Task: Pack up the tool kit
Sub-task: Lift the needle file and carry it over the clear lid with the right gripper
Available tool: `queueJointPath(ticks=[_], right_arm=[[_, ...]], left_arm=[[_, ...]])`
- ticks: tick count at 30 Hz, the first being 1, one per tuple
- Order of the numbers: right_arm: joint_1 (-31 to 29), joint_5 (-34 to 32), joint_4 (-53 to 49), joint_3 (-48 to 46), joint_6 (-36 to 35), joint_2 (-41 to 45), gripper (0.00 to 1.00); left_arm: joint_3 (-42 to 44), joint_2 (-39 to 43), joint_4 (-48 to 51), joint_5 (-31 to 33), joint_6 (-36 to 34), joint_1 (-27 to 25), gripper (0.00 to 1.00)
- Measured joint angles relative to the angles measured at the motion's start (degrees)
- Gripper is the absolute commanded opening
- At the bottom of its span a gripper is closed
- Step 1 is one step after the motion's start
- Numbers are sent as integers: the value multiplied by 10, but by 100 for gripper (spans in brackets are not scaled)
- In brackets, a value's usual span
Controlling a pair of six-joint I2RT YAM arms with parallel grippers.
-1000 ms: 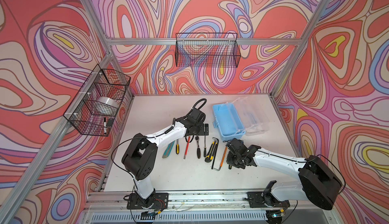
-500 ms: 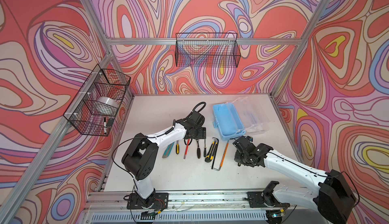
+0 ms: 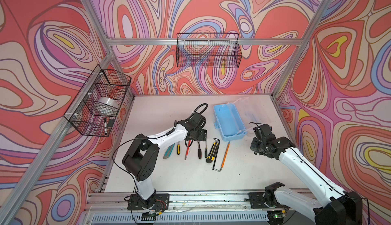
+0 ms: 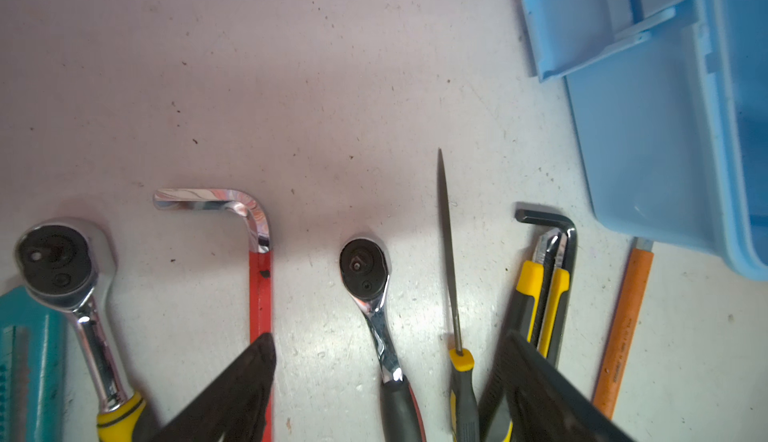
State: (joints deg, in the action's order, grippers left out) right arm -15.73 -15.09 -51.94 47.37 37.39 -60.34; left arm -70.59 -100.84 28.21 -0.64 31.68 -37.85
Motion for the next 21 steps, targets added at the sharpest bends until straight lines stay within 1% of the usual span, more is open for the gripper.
queueJointPath(ticks=[4, 8, 11, 15, 21], right_arm=[[62, 3, 21, 33, -64, -23, 7], [103, 10, 55, 83, -127, -73, 6], [121, 17, 81, 137, -180, -127, 4], [142, 28, 107, 219, -246, -204, 4], [169, 51, 116, 330, -341, -285, 2]], left_arm=[[0, 0, 4, -4, -6, -3, 84], [0, 0, 11, -7, -11, -5, 84], [3, 0, 16, -8, -15, -5, 83], [10, 0, 23, -8, -17, -5, 83], [15, 0, 24, -12, -17, -5, 83]])
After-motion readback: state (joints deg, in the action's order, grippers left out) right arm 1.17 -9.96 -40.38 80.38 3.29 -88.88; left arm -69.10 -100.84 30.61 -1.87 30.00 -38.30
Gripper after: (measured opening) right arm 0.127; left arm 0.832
